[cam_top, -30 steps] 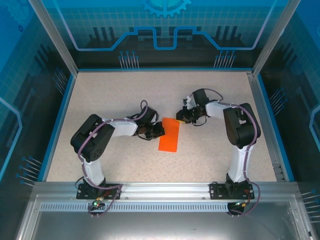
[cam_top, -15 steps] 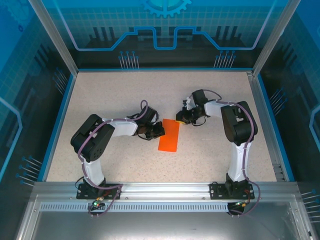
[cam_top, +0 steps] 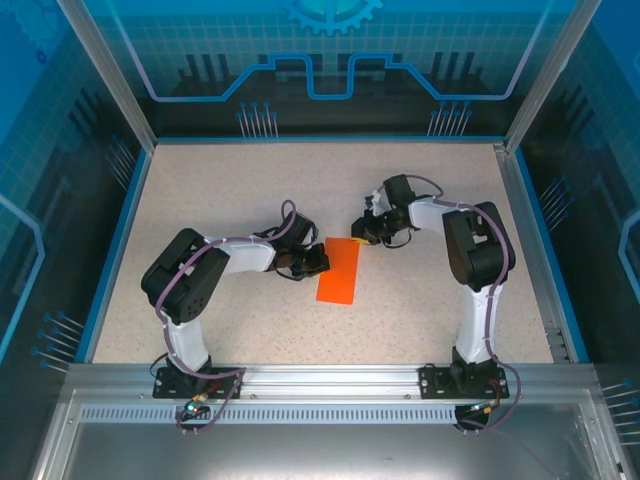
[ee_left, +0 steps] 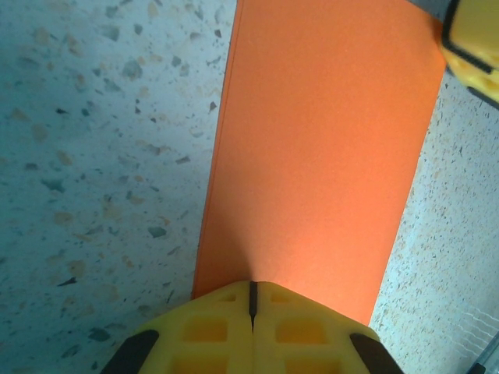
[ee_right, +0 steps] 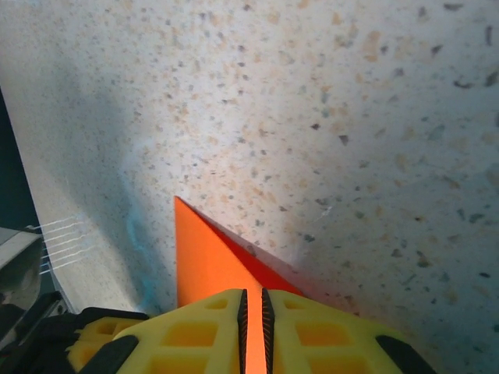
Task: Fold a paper plane with a square sheet of paper (pick it up from the middle)
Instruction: Fold the square sheet of paper in half at the center of the table.
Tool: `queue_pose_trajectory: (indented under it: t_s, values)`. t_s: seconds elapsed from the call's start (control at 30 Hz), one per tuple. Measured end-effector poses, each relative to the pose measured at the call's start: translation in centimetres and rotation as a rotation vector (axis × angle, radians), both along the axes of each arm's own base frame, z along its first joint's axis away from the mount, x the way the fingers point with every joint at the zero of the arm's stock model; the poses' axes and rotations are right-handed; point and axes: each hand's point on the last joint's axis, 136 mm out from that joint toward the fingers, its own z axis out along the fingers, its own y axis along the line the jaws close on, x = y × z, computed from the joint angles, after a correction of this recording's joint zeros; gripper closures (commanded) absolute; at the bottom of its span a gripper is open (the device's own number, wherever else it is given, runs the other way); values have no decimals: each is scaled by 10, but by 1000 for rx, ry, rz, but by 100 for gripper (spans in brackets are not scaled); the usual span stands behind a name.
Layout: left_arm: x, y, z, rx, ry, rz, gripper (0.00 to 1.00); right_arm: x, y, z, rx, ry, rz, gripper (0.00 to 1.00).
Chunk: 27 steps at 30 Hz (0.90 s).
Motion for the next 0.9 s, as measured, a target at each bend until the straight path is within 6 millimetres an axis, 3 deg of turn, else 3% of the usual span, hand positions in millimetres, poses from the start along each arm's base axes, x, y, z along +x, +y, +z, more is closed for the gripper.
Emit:
queue_pose_trajectory:
  t_s: [0.3,0.43,0.5,0.67,0.73,0.8,0.9]
  values:
    - [0,0,0,2,3,0,100,-1,-2,-7,-2,13,-6,84]
    - [0,0,0,1,3,0,99,-6,-5,2,-10,-13,-4,77]
    - [0,0,1,1,2,-1,98,-18,-10,15,-13,-56,-1,75]
    - [-6,4,2,16,20,0,96,-53,-26,71,-7,-239,-7,73]
    - [-8,5,2,22,29,0,96,-61,-30,81,-7,-291,-12,72]
    - [-10,6,2,28,35,-2,95,-71,-33,77,-18,-307,-15,70]
    - [-12,7,3,39,39,-15,94,-92,-35,53,-38,-273,-15,67]
